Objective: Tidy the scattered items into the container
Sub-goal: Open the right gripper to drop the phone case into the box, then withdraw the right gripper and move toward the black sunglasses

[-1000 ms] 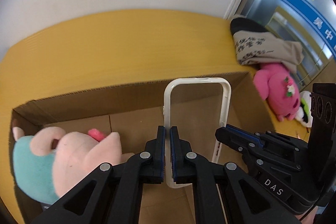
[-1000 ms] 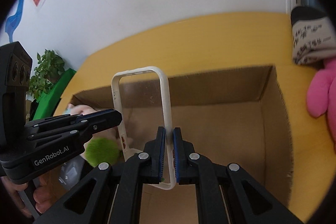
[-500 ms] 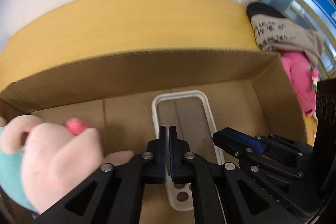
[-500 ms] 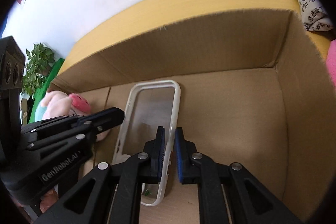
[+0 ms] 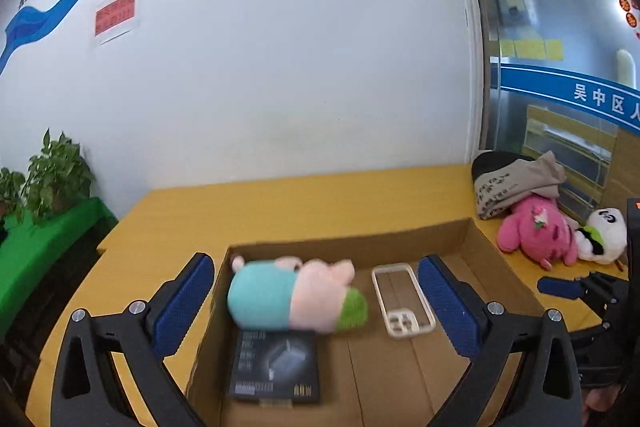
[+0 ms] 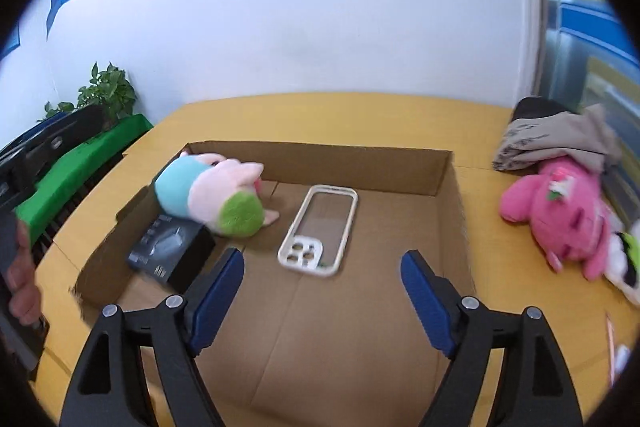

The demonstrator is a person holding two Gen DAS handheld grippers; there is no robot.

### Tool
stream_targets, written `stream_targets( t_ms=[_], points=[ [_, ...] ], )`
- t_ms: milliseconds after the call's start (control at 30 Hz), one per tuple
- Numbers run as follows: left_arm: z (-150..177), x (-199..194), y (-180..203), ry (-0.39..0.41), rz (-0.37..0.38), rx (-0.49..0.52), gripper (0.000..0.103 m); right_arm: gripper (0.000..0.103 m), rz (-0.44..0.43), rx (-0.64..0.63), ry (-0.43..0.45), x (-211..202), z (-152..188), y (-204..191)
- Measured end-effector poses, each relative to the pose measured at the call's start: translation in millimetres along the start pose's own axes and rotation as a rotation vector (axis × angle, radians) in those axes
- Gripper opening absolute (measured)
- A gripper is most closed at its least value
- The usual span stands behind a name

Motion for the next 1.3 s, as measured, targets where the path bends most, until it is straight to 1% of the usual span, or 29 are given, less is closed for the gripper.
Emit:
stream_targets(
  t_ms=[67,133,200,267,367,567,767,900,1000,1300],
  points=[
    [12.0,-15.0,1.5,-0.012,-0.007,-0.004,0.103,0.081,0.030,-0.029,0.002,-12.9,12.8,-6.2],
    [25.4,-26.4,8.9,-0.030,-0.010,-0.019,0.103,0.081,0.030,-0.030,0.003,-25.5,21.0,-6.4],
    [36.6,-37.7,4.1,-0.043,-0.006,-0.033,0.103,0.081,0.038,-0.028,0.001,-33.4,26.8,-6.3],
    [42.4,-43.8,12.4,-0.047,-0.006,-0.029,0.103,0.081,0.039,-0.036,0.002,-41.0,31.8,-11.5],
    [48.1,-49.6,14.2,-0.064,-0.005,-0.023,0.103,0.081,0.043,-0.043,0.011,-52.5,34.5,-16.5],
    [49.6,-64.9,14.7,-0.053,0.001,-0.029,0.103,0.081,0.042,-0.050,0.026,-69.4,36.1,-20.0],
    [52.0,-70.9,14.8,-0.069,0.001,-0.050,0.103,0.081,0.043,-0.054,0.033,-77.3,40.7,-22.6],
    [51.4,-78.1,21.0,-0.054,0.010,-0.036,0.103,0.081,0.043,-0.058,0.033,-80.2,44.0,-23.6],
    [52.8,-78.3,25.6,-0.055,0.009,-0.023,0.103,0.081,0.045,-0.061,0.035,-82.4,44.4,-22.4],
    [56.8,-75.6,25.8,-0.070,0.012,-0.037,0.103,0.081,0.048,-0.052,0.036,-82.5,45.4,-18.2]
  ],
)
Point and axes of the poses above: each gripper's, at about its wrist camera, not at the fingertips, and x roughly the way its jaws point, y to its right, z to its underside, the point moved 4 cm from there along x, roughly the way its jaws point, and after that the axes turned 3 degrees about x, right-handed, at the moved point
